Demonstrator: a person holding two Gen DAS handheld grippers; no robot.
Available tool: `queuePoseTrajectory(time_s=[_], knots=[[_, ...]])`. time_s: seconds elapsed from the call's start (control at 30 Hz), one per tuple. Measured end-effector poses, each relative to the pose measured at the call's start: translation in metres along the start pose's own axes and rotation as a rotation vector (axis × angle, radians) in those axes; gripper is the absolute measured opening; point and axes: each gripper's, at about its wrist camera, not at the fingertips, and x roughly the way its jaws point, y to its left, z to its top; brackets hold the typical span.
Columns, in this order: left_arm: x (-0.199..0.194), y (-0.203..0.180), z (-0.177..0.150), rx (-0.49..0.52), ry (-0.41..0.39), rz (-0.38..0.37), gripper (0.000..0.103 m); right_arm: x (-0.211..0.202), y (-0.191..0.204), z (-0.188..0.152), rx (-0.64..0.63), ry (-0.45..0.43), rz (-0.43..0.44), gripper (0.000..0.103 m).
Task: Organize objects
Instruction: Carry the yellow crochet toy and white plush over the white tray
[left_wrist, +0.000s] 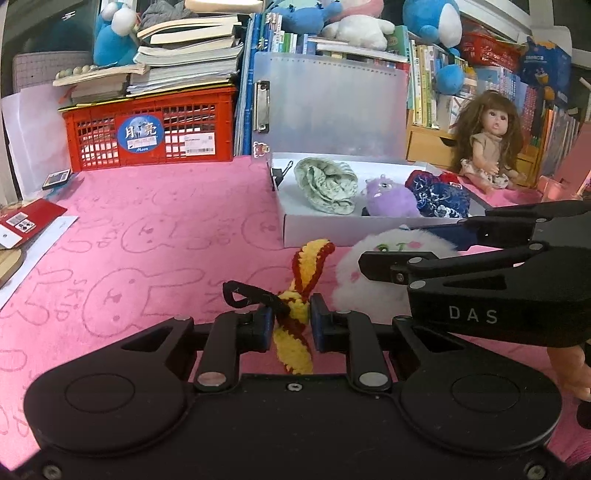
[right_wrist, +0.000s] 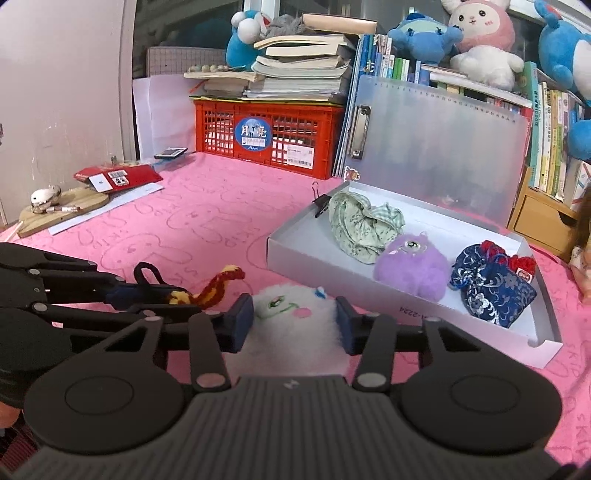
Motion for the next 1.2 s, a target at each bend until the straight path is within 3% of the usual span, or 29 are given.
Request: queuePoseTrajectory(time_s=[0.2, 0.3, 0.33, 0.43, 0.57, 0.83, 0.97, 1.2], knots=[[-0.001, 0.003, -0.002, -0.001, 0.008, 0.017, 0.019, -0.004, -0.003, -0.003, -0.001, -0.003, -0.003, 0.049], [-0.001, 0.008, -0.004, -0.011, 0.009, 0.029, 0.019, -0.003, -0.006, -0.006, 0.0, -0.002, -0.013, 0.056], [-0.001, 0.009, -0.004, -0.014, 0.01, 0.033, 0.019, -0.003, -0.007, -0.006, -0.001, -0.002, -0.014, 0.067], [0.0, 0.011, -0.006, -0.019, 0.016, 0.036, 0.019, -0.002, -0.006, -0.012, -0.016, 0.009, 0.0, 0.077], [0.003, 0.009, -0.01, -0.013, 0.026, 0.033, 0.019, 0.004, 0.003, -0.019, -0.076, 0.028, -0.015, 0.085], [0.006, 0.006, -0.014, -0.006, 0.026, 0.047, 0.019, 0.016, 0.002, -0.025, -0.053, 0.074, -0.025, 0.086], [0.007, 0.004, -0.013, -0.009, 0.024, 0.056, 0.018, 0.015, -0.001, -0.024, -0.014, 0.077, 0.0, 0.073], [0.001, 0.006, -0.005, -0.029, -0.003, 0.039, 0.019, 0.005, 0.0, -0.02, -0.001, 0.038, -0.007, 0.072]])
